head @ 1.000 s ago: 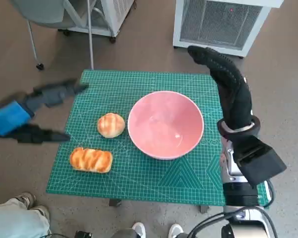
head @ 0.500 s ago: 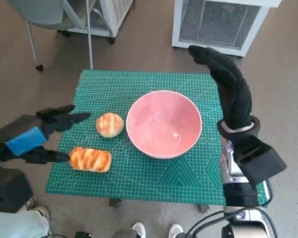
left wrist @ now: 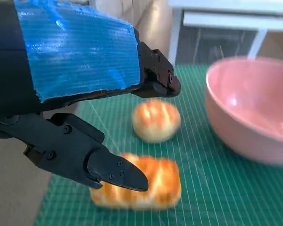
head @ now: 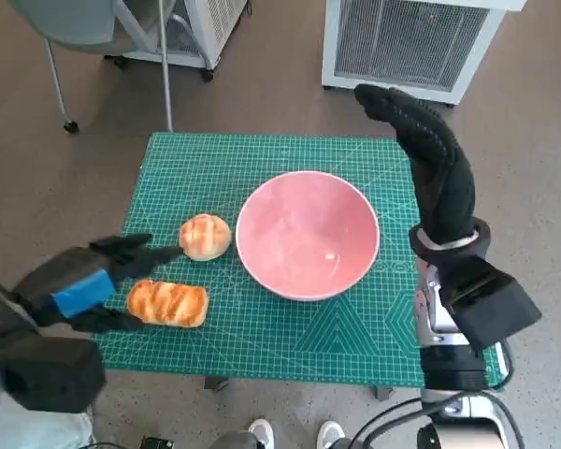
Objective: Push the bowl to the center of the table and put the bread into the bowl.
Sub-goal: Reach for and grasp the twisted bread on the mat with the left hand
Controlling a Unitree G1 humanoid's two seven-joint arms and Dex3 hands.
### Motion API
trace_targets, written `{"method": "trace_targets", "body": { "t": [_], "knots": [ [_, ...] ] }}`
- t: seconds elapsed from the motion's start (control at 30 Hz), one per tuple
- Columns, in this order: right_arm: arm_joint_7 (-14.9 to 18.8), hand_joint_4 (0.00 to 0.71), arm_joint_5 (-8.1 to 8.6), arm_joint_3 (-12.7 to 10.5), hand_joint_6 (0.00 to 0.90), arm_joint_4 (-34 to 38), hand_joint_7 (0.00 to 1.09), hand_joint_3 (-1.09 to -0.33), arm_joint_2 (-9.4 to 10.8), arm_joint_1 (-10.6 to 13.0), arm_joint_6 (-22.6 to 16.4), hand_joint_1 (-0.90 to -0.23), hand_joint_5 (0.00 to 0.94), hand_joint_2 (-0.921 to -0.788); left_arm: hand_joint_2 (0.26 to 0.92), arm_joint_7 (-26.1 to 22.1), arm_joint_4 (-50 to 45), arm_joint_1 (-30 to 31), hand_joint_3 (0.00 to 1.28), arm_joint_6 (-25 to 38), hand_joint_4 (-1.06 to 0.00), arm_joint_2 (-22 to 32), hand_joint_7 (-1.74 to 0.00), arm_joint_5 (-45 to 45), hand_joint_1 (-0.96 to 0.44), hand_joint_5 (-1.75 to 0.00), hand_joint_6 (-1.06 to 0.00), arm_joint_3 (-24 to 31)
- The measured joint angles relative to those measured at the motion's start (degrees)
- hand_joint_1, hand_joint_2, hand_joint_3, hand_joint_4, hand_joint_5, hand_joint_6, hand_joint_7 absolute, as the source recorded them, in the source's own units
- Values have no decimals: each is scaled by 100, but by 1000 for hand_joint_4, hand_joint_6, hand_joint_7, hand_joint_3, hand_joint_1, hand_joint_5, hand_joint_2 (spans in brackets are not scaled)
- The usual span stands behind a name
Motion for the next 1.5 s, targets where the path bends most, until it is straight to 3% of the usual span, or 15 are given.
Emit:
{"method": "trace_targets", "body": {
  "t": [0.47,0.67,0.93,1.07,1.13,1.2,1.27,1.37,1.5],
  "knots": [
    [-15,284,-5,0,-1,-111,657,-805,-4,35,55,-677,0,-921,852,351,832,-5,2,-416,-313,-288,-22,463,-429,-10,-380,-763],
    [-44,283,-9,-1,-1,-201,657,-804,-9,107,83,-682,0,-921,845,437,1159,-6,0,-447,-356,-410,-27,526,-332,-23,-398,-992],
    [-46,281,-9,-2,-1,-264,657,-804,-15,142,133,-692,0,-921,874,574,1406,-13,14,-437,-487,-504,-90,529,-160,-68,-513,-1111],
    [-47,281,-9,-3,-1,-268,657,-803,-16,146,145,-692,0,-921,904,780,1543,-17,8,-464,-626,-525,-468,683,-100,-138,-459,-1192],
    [-47,282,-10,-1,-1,-268,657,-803,-16,146,148,-692,0,-921,913,947,1617,-24,31,-531,-626,-526,-675,791,-67,-378,-440,-1234],
    [-47,282,-10,-1,-1,-268,657,-803,-16,148,151,-692,0,-921,917,1123,1727,-46,124,-631,-603,-526,-1010,918,-34,-838,-414,-1270],
    [-47,282,-11,0,-1,-270,657,-803,-16,149,153,-693,0,-921,919,1318,1857,-75,174,-729,-593,-527,-1170,1022,-14,-1149,-419,-1321],
    [-47,281,-10,0,-1,-270,658,-803,-16,151,155,-692,0,-921,918,1565,2071,-140,183,-856,-596,-530,-1185,1183,-4,-1313,-462,-1405],
    [-49,281,-12,3,-1,-270,658,-802,-14,151,156,-692,0,-921,907,1836,2375,-263,190,-1041,-612,-532,-1188,1293,0,-1351,-494,-1479]
  ]
}}
